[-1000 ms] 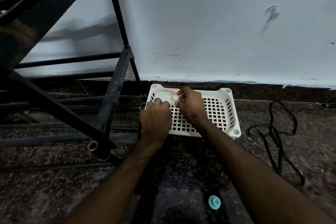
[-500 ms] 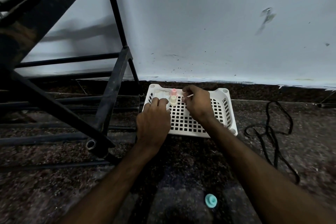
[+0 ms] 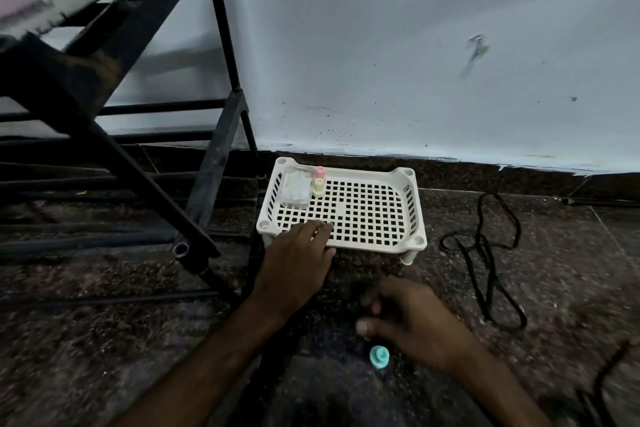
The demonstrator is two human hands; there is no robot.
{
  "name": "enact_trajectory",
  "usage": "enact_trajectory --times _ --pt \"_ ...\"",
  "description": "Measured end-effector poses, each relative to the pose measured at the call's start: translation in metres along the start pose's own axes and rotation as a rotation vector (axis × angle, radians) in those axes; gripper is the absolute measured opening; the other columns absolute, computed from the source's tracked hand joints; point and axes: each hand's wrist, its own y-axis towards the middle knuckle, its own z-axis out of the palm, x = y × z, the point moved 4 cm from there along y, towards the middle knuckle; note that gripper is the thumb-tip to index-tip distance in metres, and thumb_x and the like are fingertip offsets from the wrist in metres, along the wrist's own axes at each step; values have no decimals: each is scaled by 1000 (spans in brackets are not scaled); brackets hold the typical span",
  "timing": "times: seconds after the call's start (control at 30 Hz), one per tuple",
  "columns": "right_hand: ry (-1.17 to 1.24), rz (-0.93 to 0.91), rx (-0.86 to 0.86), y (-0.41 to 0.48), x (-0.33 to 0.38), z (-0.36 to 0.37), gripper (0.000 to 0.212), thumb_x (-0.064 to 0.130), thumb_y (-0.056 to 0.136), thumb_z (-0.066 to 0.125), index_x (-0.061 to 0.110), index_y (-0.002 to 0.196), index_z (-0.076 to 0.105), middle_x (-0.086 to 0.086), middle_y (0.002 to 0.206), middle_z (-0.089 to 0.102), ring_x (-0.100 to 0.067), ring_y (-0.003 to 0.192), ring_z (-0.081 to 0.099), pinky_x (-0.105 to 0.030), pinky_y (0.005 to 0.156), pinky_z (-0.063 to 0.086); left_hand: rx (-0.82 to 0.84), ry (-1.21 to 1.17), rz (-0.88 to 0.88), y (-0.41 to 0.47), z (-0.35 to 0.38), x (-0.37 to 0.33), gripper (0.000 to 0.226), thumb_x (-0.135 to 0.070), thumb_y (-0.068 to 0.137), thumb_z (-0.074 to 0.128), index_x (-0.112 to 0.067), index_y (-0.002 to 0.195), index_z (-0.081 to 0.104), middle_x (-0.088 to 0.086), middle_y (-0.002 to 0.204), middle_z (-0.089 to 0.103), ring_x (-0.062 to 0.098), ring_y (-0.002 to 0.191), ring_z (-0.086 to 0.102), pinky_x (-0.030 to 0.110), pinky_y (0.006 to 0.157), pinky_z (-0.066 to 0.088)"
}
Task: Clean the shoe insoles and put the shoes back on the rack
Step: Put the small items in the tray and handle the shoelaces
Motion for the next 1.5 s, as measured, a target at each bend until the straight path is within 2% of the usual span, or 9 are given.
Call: enact_trajectory --times 0.07,0.13,0.23,0.37,0.47,0.73,1.0,1.17,1.5 --pt "-123 -8 149 -17 -11 20 55 68 64 69 28 101 63 14 98 55 -1 88 53 -17 76 44 22 12 26 -5 0 0 43 -34 85 46 -12 118 65 5 116 67 22 102 65 36 82 56" --pt "-173 -47 214 -21 -19 35 59 65 61 72 27 104 60 10 107 53 -9 96 54 -22 81 46 38 6 39 -5 -1 1 42 -28 83 55 -10 120 64 7 118 67 24 104 65 37 85 55" --pt "-176 -64 154 -15 -16 42 26 29 66 71 26 89 60 5 101 55 -21 92 59 -30 76 49 70 -5 66 -9 0 -2 45 -22 79 67 -8 121 63 9 116 68 26 102 66 39 85 55" --pt "-253 -73 83 -6 -3 37 16 20 76 65 26 86 55 2 102 56 -24 92 60 -31 76 47 178 8 87 -15 9 -10 47 -17 76 73 -8 121 63 9 111 68 29 97 66 41 80 56" --pt "-198 -85 -46 -2 7 19 22 19 76 68 25 95 58 5 101 60 -17 93 59 -27 76 45 207 26 98 -16 12 -15 47 -14 73 73 -9 119 63 8 112 68 28 98 65 40 81 56" --pt "52 -30 -511 89 24 -68 20 5 77 75 15 91 66 5 82 70 2 63 61 -21 62 49 123 -16 68 -13 10 -8 47 -19 73 74 -11 118 65 7 116 67 26 103 66 43 81 56" --pt "-121 18 -391 204 14 -56 22 7 73 73 12 94 68 -6 94 69 -25 89 61 -36 76 50 103 -45 -36 2 14 0 51 -35 82 63 -12 127 60 5 126 63 23 113 61 44 89 53" --pt "-160 73 -435 218 -6 -38 25 4 79 62 9 104 60 -10 102 65 -28 95 58 -36 79 47 157 -29 -27 0 20 -1 53 -42 85 56 -14 130 57 3 129 61 21 115 59 46 90 51" --pt "-75 34 -408 214 -4 -34 44 5 76 72 11 117 55 -8 110 64 -25 100 59 -39 86 49 205 10 -6 4 26 2 51 -34 82 59 -16 129 57 1 127 63 20 112 62 46 87 53"
